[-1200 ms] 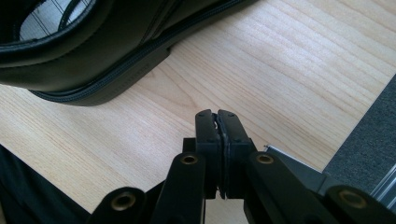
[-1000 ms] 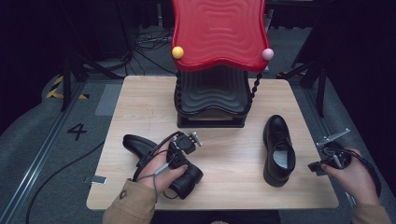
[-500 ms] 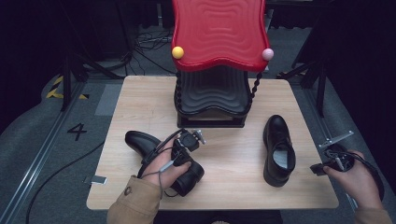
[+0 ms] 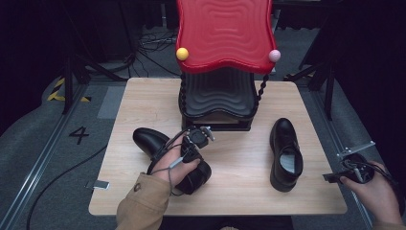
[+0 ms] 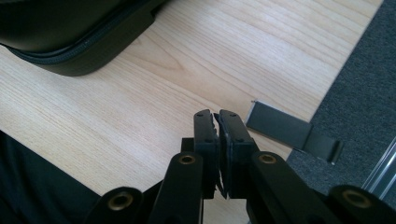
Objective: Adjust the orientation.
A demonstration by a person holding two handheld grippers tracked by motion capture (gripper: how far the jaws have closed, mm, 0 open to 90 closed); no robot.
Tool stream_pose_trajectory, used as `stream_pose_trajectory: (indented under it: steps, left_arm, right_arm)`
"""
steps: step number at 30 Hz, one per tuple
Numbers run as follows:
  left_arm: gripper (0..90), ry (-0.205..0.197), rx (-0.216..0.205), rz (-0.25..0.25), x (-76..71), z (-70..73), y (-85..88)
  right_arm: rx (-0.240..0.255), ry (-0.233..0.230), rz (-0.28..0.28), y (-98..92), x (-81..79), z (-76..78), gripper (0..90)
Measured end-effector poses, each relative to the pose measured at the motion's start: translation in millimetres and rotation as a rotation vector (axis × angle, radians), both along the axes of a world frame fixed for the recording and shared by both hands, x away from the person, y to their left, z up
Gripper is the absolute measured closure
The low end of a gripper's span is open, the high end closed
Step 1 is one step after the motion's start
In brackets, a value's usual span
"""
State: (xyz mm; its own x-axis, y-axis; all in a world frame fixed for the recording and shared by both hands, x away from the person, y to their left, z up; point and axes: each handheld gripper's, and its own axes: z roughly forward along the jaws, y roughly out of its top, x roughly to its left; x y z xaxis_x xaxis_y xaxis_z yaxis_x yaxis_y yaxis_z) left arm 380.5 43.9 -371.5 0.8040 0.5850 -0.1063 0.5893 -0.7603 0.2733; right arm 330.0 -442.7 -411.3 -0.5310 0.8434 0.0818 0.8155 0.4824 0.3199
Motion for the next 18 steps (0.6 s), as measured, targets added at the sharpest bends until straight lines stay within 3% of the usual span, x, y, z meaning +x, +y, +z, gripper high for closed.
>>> stream_pose_trajectory:
  steps: [2, 4, 7, 9, 12, 18]
  left_arm:
    - [90.0, -0.019, 0.004, 0.002, 3.1, -0.3, -3.6]
    - [85.3, -0.068, -0.034, 0.018, 2.9, 5.4, -3.9]
    - [81.6, -0.163, -0.161, 0.046, -5.1, 30.4, 4.7]
    - [81.1, -0.178, -0.183, 0.046, -8.0, 36.8, 6.2]
    - [79.0, -0.160, -0.182, 0.041, -11.4, 39.8, 4.7]
    - [68.9, -0.086, -0.134, 0.046, -4.3, 22.7, -8.2]
  right_arm:
    - [0.000, -0.003, -0.003, -2.6, -2.3, -0.4, 87.1]
    - [-0.005, -0.009, -0.008, -4.0, -4.1, -0.3, 86.2]
    - [-0.007, -0.038, -0.005, -4.5, -5.7, 1.7, 84.8]
    - [-0.010, -0.047, -0.003, -5.1, -5.4, 2.2, 84.3]
    - [-0.011, -0.055, -0.005, -4.8, -5.0, 2.2, 83.7]
    - [-0.014, -0.052, 0.009, -1.9, -3.8, 1.0, 82.2]
